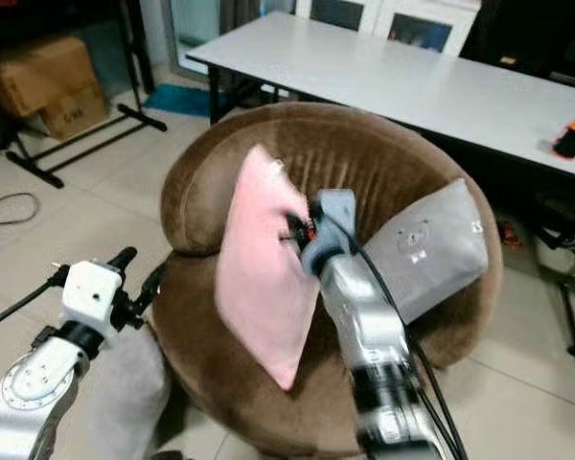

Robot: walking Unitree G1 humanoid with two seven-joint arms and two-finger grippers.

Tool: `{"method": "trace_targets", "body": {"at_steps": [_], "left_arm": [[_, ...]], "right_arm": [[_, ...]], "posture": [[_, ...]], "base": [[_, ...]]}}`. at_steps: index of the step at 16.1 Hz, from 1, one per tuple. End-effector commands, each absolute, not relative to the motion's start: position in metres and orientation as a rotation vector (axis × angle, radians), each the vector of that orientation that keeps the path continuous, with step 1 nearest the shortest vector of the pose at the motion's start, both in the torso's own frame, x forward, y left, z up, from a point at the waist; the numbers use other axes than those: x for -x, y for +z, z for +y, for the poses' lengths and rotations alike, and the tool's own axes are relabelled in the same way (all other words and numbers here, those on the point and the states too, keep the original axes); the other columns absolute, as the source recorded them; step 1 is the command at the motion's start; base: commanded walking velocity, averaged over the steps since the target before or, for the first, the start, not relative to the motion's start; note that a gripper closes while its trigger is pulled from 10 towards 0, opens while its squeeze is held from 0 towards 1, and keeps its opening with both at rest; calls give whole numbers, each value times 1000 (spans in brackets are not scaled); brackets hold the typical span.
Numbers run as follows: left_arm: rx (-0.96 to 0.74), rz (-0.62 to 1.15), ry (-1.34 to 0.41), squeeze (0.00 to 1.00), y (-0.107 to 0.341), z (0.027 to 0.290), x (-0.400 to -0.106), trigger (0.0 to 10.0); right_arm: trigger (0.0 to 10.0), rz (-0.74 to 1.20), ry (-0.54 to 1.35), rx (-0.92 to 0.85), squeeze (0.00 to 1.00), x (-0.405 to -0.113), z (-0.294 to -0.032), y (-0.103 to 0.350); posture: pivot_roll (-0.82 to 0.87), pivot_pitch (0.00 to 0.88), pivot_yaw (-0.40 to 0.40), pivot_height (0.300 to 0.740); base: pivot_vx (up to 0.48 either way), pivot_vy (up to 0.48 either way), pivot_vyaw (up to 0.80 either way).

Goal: Move the pillow to the sofa from floor

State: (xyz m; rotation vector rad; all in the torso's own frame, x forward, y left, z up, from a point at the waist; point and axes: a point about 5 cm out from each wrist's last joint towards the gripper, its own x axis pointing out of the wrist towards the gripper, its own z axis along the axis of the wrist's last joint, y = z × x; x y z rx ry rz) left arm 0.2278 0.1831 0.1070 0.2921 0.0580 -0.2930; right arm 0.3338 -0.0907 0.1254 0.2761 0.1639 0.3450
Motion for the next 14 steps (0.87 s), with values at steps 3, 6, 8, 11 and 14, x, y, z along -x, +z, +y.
{"method": "trace_targets", "body": {"at_steps": [3, 6, 8, 11, 14], "left_arm": [[-311, 91, -361, 0, 108, 182, -220, 10000], [-308, 116, -428, 0, 111, 180, -213, 10000], [-304, 118, -464, 0, 114, 178, -209, 10000], [-307, 126, -478, 0, 117, 181, -205, 10000], [-307, 137, -495, 0, 117, 178, -203, 10000]], "right_arm": [[10000, 90, 128, -467, 0, -374, -110, 144], [10000, 95, -75, -685, 0, -387, -153, 138], [10000, 114, -161, -716, 0, -384, -179, 125], [10000, 221, -243, -656, 0, -369, -197, 92], [10000, 384, -210, -428, 0, -355, -190, 64]], "posture": [[110, 0, -46, 740], [141, 0, -48, 740], [154, 0, -50, 740], [165, 0, -44, 740], [169, 1, -47, 740]], "base": [[0, 0, 0], [0, 0, 0], [0, 0, 0], [0, 0, 0], [0, 0, 0]]}}
